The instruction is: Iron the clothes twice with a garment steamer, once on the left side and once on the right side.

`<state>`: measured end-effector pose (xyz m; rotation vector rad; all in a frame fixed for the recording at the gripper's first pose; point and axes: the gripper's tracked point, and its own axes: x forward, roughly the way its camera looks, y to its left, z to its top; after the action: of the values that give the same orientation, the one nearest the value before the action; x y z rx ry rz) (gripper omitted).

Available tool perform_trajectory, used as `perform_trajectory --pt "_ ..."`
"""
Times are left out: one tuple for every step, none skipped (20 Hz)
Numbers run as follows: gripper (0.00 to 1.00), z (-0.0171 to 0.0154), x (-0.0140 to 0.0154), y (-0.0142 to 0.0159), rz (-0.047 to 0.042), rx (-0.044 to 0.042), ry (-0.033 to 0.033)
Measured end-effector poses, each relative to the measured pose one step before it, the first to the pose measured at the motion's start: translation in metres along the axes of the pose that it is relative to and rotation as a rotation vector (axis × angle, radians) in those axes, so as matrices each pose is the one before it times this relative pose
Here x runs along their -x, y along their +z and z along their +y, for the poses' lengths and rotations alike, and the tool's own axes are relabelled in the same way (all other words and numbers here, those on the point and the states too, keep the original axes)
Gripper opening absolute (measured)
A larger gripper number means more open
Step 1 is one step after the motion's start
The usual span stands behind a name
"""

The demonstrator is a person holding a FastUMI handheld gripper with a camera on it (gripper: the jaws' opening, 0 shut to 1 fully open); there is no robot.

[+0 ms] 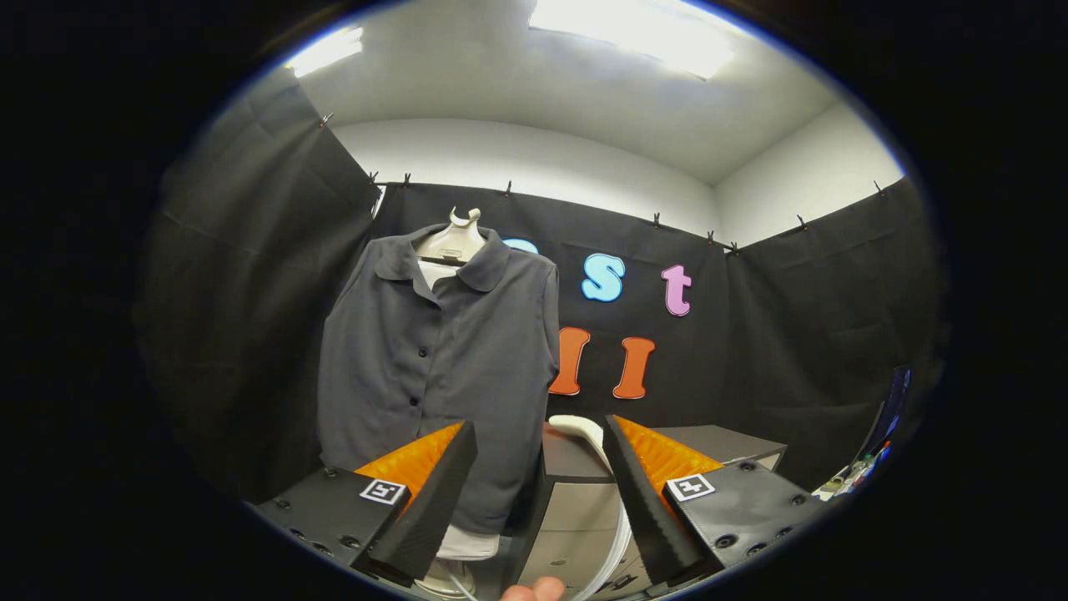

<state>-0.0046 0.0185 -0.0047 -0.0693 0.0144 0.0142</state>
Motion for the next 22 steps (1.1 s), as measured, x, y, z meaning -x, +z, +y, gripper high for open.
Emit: perform_trajectory --pt "0.97 0.00037 -0.00103 -0.00106 0.00045 -0.00078 -0.00103" --pt "0.97 0.00069 -0.00121 -0.00012 -0.00309 0.00046 0.00092" --pt "0.97 0.00070 -0.00093 0.00014 -0.00154 0.00112 0.00241" --pt "0.97 0.00007 -0.00241 -0.00109 0.00073 0.00068 -0.00043" --pt "0.97 -0.00111 -0.00360 -0.00151 0.00496 -0.00035 -0.00286" --pt "0.97 -0.00327 -0.00151 -0.00248 0.00565 -0.00754 -0.01459" --pt "0.97 -0.00388 -0.00254 -0.00204 0.00514 -0.00541 -0.01284" --pt "0.98 -0.00146 -0.00256 -0.00331 0.00737 -0.00104 -0.00324" --pt "0.98 -0.00138 -0.00452 -0.00111 0.00611 -0.00010 -0.00245" --pt "0.97 -0.00255 -0.00326 -0.00179 0.00473 0.00108 -0.00307" --pt "0.97 -0.00383 -0.00446 0.00089 0.00330 0.00346 -0.00676" --pt "0.97 -0.00483 -0.00358 0.00174 0.00057 0.00694 -0.01033" --pt "0.97 -0.00515 -0.00523 0.00187 0.00170 0.01020 -0.01374" --pt "0.97 -0.00640 -0.00559 0.00197 0.00268 0.01375 -0.01765" --pt "0.97 -0.00722 -0.00681 0.00178 0.00535 0.01361 -0.02234" --pt "0.97 -0.00865 -0.00711 0.00219 0.00441 0.00877 -0.02522" --pt "0.98 -0.00805 -0.00944 0.00300 0.00646 0.00399 -0.02622" --pt "0.97 -0.01037 -0.00907 0.00184 0.00599 0.00517 -0.03268" --pt "0.97 -0.01078 -0.01238 0.00115 0.00828 0.00652 -0.03482" --pt "0.97 -0.00977 -0.01168 0.00010 0.01125 0.01029 -0.03075" --pt "0.97 -0.00896 -0.01378 0.00025 0.01025 0.01077 -0.02813" --pt "0.97 -0.00940 -0.01358 -0.00091 0.01448 0.01018 -0.02644"
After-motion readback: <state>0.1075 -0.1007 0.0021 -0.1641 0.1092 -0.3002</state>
